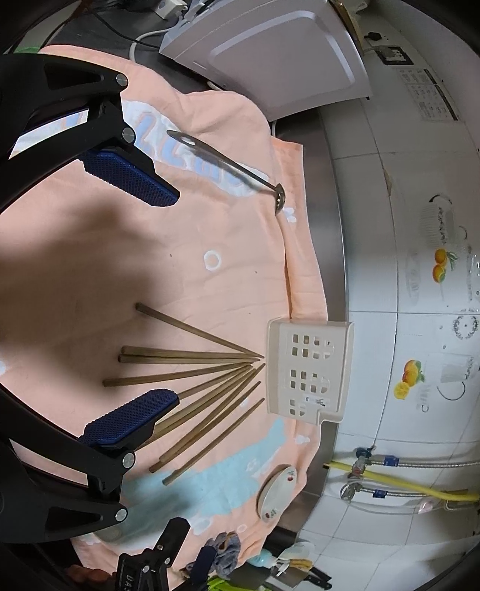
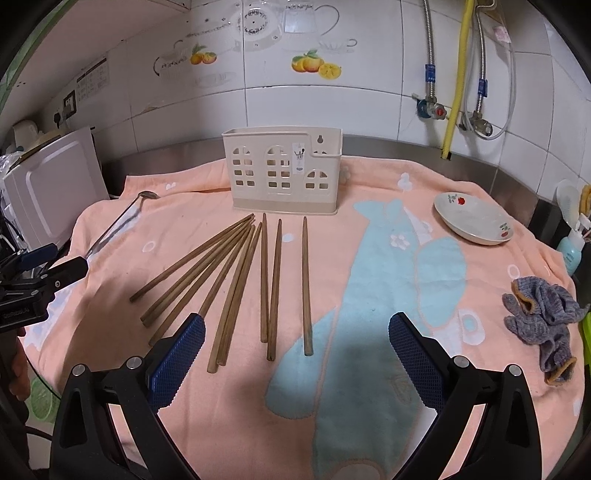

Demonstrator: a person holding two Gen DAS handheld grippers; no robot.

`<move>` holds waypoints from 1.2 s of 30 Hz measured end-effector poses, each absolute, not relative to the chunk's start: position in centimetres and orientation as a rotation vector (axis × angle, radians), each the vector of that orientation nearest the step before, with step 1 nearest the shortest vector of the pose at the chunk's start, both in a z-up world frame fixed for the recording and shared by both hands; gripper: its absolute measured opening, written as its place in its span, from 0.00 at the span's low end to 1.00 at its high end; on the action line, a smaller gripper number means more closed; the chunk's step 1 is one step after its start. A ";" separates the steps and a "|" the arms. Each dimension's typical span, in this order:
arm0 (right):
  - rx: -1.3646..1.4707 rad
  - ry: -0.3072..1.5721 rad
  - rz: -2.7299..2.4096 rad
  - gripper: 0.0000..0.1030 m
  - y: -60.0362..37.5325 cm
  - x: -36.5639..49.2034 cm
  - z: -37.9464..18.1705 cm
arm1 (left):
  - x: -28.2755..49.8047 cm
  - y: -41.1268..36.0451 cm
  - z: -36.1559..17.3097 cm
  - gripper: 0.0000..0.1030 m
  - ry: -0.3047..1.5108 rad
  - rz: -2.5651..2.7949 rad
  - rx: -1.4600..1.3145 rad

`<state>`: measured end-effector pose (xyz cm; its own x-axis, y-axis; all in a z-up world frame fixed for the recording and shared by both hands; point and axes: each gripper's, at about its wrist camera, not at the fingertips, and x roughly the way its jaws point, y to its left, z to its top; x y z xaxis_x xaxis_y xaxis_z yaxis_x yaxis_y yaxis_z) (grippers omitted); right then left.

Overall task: Organize utensils
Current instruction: 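Lower the left tool onto a wooden chopstick and close it while the right tool closes on another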

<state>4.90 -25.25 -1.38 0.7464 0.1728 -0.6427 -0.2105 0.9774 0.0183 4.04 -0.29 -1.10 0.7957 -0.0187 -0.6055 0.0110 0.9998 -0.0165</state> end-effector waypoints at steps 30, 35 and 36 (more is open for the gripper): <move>-0.049 0.788 0.212 0.93 -25.2 9.4 -4.2 | 8.8 -0.1 -3.5 0.95 0.737 -0.024 -0.002; -0.052 0.812 0.214 0.92 -25.1 10.4 -5.0 | 9.9 -0.1 -4.3 0.95 0.758 -0.038 0.004; -0.054 0.817 0.213 0.92 -25.0 10.6 -5.2 | 10.1 -0.1 -4.5 0.95 0.763 -0.042 0.005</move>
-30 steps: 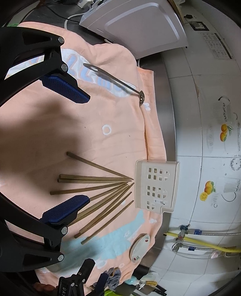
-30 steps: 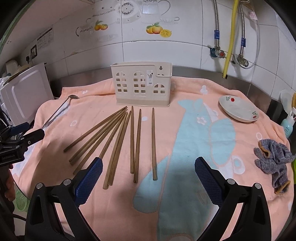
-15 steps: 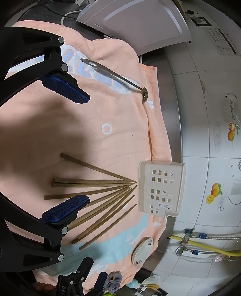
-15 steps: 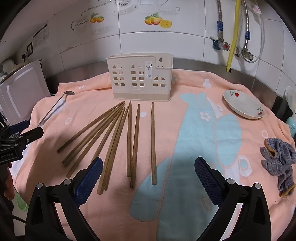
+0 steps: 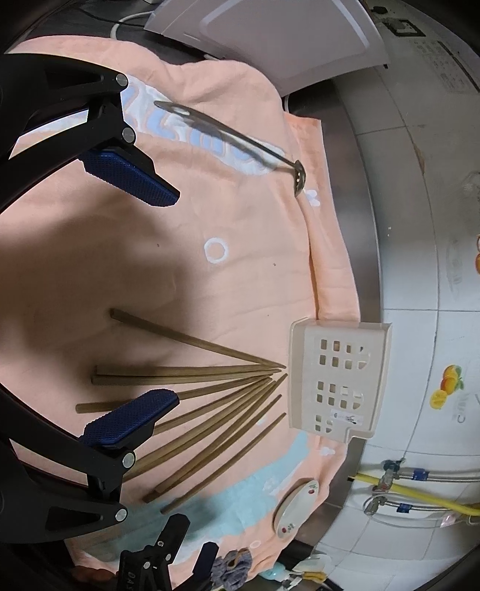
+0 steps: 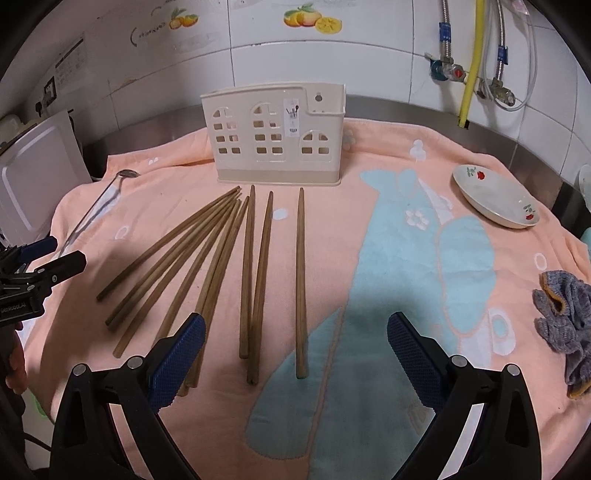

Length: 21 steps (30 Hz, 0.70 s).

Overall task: Organize utensils
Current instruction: 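Lower the left tool onto a wooden chopstick and close it while the right tool closes on another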

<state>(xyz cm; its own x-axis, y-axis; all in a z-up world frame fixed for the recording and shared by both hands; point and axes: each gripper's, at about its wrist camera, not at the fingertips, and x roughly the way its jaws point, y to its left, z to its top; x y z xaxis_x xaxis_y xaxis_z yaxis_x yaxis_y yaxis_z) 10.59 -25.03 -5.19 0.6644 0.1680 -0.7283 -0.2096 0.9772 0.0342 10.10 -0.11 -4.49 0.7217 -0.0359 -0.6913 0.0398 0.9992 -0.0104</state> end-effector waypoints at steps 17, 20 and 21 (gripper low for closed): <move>-0.064 0.894 0.255 0.62 -25.0 12.9 -7.5 | 12.6 -0.8 -6.6 0.92 0.837 -0.158 0.016; -0.072 0.906 0.259 0.57 -24.9 13.1 -7.8 | 12.9 -0.9 -7.0 0.82 0.856 -0.187 0.004; -0.072 0.907 0.261 0.56 -24.9 13.2 -7.9 | 13.0 -0.9 -7.3 0.74 0.864 -0.193 0.006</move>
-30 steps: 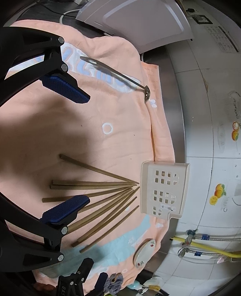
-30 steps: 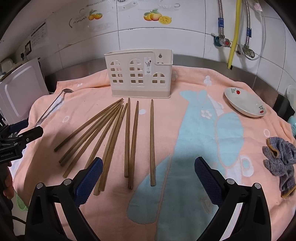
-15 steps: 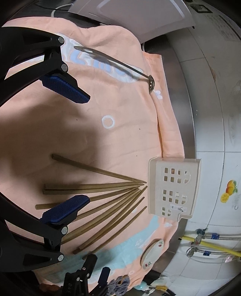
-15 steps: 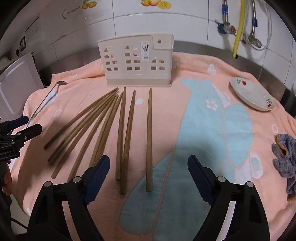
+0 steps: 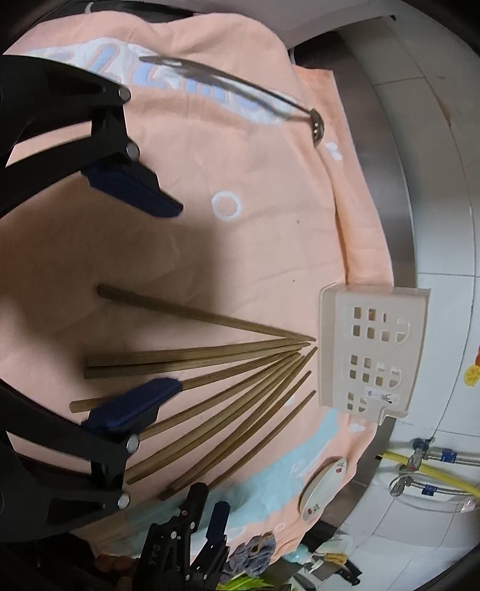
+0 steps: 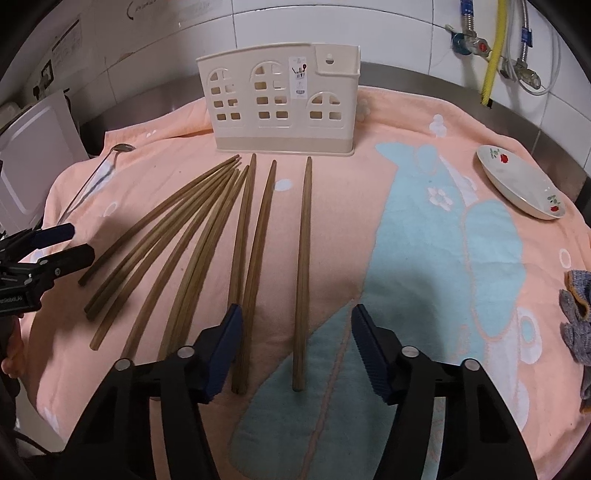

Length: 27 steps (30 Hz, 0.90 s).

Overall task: Organize utensils
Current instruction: 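Lower the left tool onto a wooden chopstick and close it while the right tool closes on another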

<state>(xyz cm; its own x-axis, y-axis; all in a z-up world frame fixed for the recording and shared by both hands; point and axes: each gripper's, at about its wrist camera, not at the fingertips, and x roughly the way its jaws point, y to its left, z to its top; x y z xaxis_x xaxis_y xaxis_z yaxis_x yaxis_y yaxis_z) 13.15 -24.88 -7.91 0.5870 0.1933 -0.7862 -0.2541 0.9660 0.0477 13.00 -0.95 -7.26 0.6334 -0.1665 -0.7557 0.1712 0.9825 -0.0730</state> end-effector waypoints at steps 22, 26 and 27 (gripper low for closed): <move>-0.080 0.923 0.277 0.30 -24.7 13.7 -8.6 | 14.1 -1.9 -9.2 0.20 0.913 -0.287 0.043; -0.085 0.921 0.276 0.29 -24.7 13.7 -8.6 | 14.1 -1.8 -9.5 0.19 0.917 -0.281 0.053; -0.089 0.920 0.274 0.28 -24.7 13.7 -8.7 | 14.1 -1.7 -9.5 0.19 0.917 -0.281 0.055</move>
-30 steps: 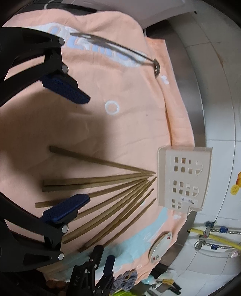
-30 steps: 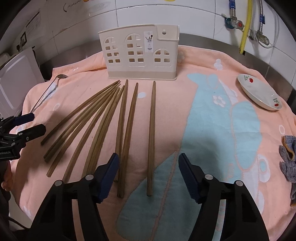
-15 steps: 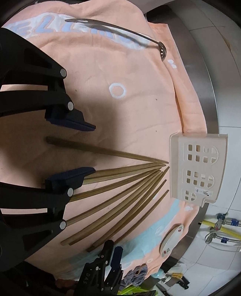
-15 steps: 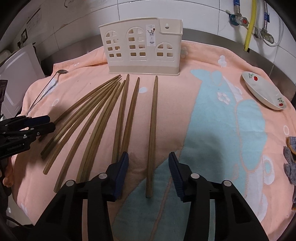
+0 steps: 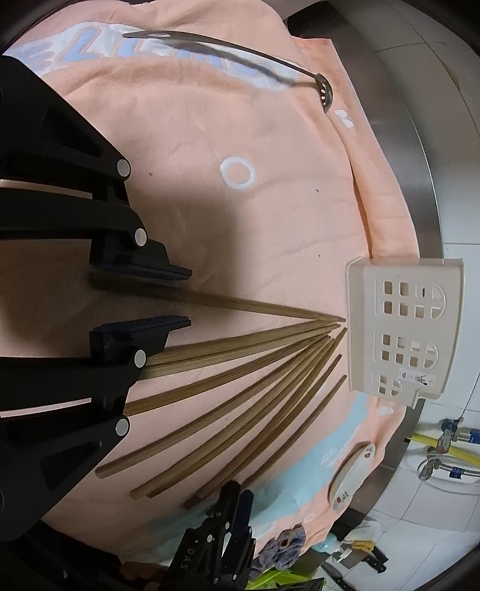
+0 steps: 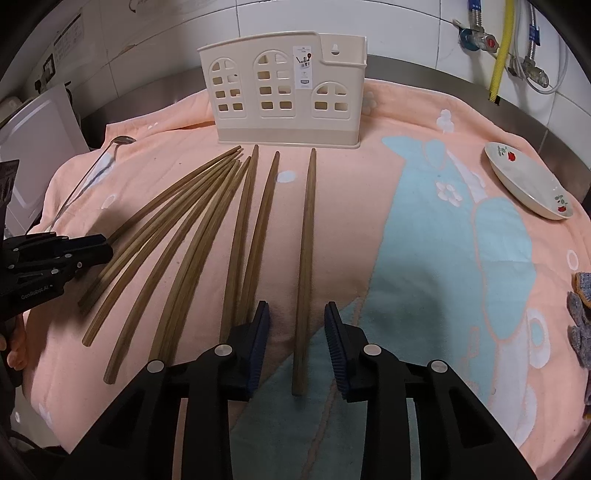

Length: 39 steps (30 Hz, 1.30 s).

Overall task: Organize utensils
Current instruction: 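Lower the left tool onto a wooden chopstick and close it while the right tool closes on another, then lift the held chopstick with the left tool while the right tool lifts its chopstick toward the holder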

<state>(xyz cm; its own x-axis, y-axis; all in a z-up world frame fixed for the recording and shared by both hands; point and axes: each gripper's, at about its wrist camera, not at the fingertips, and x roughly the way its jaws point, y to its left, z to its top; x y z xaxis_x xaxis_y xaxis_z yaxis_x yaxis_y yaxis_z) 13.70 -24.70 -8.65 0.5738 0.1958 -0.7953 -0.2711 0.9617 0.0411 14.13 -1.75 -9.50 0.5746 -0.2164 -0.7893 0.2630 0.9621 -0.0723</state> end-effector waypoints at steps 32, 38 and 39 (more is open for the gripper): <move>-0.085 0.695 0.258 0.06 -25.1 11.4 -2.0 | 12.4 -2.0 -3.3 0.06 0.767 -0.256 0.053; -0.088 0.627 0.264 0.06 -24.7 12.0 0.2 | 12.8 -2.1 -1.5 0.06 0.738 -0.283 0.034; -0.089 0.615 0.266 0.06 -24.7 12.1 0.5 | 13.0 -2.0 -1.3 0.06 0.736 -0.289 0.026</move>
